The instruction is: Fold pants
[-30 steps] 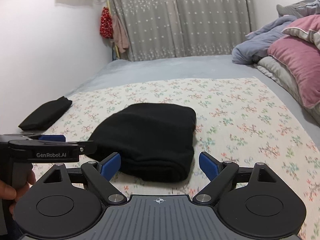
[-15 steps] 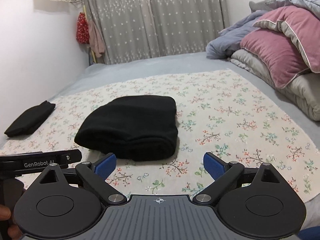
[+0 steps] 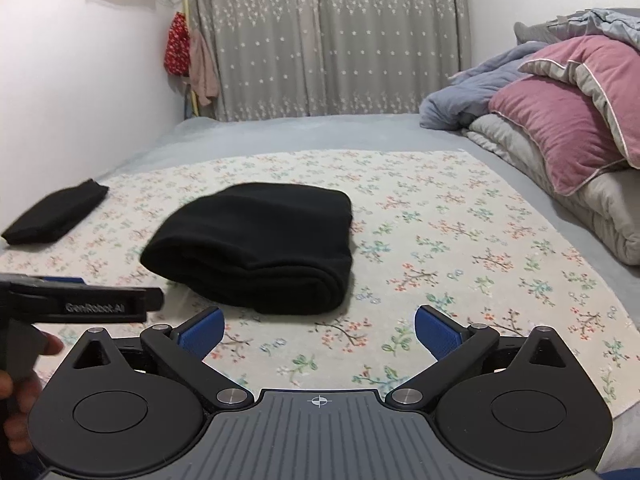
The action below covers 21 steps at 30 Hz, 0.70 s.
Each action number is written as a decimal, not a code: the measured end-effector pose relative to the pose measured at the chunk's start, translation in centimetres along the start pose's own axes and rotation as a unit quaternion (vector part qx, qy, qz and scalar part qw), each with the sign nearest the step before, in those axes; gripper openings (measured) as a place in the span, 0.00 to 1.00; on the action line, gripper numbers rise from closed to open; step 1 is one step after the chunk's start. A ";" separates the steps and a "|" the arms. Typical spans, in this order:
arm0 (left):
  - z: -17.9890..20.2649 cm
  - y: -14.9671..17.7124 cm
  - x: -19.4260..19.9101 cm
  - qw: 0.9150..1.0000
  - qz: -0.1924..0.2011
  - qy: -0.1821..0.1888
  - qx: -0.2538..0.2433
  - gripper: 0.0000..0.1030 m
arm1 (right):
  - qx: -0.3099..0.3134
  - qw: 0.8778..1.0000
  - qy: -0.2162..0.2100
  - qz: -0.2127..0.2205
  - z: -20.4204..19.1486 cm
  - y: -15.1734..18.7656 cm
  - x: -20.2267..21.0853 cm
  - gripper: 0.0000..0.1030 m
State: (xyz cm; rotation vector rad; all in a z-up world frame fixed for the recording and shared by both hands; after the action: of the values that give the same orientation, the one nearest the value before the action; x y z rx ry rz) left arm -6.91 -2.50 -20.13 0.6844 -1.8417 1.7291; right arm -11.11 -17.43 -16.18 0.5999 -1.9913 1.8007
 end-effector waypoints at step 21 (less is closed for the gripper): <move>0.9 0.2 -0.2 1.000 0.002 0.001 -0.012 1.00 | 0.000 1.000 0.005 0.000 0.2 0.3 -0.2 0.99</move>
State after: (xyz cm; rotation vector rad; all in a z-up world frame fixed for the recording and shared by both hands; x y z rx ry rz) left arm -6.93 -3.42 -20.43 0.6693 -1.8595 1.7070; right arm -11.11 -17.57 -16.54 0.5906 -1.9846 1.8001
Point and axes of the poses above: each gripper's, at about its wrist camera, not at the fingertips, and x roughly against the way its jaws point, z to its right, y to its underside, the point moved 8 cm from there along -x, roughly the way its jaws point, and after that the axes turned 3 degrees about -z, right-handed, at the moved point
